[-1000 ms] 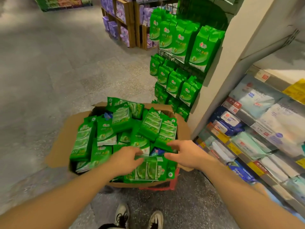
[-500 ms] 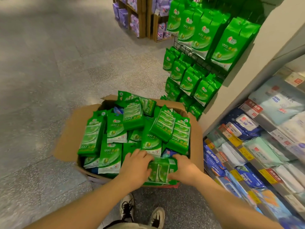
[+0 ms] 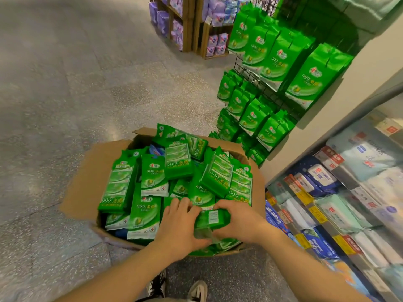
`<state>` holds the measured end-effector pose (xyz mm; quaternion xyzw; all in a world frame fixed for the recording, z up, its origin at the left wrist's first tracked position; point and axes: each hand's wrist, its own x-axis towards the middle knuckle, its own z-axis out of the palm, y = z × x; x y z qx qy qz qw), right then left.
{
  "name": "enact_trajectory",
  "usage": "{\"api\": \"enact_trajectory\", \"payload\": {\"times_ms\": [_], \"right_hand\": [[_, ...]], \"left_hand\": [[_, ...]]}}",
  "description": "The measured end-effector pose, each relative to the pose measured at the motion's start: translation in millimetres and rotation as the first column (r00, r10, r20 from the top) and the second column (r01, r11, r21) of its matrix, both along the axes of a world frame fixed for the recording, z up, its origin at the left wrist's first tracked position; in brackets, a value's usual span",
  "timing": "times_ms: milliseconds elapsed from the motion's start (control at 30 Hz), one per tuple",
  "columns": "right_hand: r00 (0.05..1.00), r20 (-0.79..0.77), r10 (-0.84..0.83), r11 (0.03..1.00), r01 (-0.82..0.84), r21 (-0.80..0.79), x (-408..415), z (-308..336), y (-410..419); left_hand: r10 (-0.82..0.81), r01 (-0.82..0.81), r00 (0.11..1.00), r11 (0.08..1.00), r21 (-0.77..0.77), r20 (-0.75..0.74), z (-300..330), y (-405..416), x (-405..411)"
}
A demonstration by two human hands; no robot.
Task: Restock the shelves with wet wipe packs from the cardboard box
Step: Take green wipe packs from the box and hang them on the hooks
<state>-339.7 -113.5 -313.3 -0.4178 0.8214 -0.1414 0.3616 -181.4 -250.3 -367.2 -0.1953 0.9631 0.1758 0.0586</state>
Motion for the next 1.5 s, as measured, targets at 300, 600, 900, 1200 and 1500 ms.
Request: {"api": "enact_trajectory", "payload": {"times_ms": [300, 600, 900, 1200, 1500], "right_hand": [[0.952, 0.222, -0.211, 0.926, 0.267, -0.267, -15.4, 55.4, -31.9], [0.656, 0.118, -0.745, 0.66, 0.751, -0.011, -44.5, -7.0, -69.0], [0.609, -0.168, -0.775, 0.561, 0.785, 0.263, -40.2, -39.0, -128.9], [0.378, 0.318, -0.87, 0.471, 0.827, 0.305, -50.3, -17.9, -109.6], [0.64, 0.491, -0.591, 0.693, 0.715, -0.097, 22.1, 48.8, -111.8]], "left_hand": [[0.298, -0.208, 0.954, 0.752, 0.625, -0.042, 24.2, -20.1, -0.4], [0.739, -0.478, 0.631, 0.131, 0.868, 0.236, 27.5, -49.8, 8.6], [0.769, -0.347, 0.496, -0.25, 0.904, 0.403, 21.9, -72.2, 32.6], [0.782, -0.342, 0.485, -0.241, 0.908, 0.391, 22.1, -80.1, 39.8], [0.708, -0.224, 0.509, -0.44, 0.87, 0.489, 43.8, -82.9, 21.1]]}}
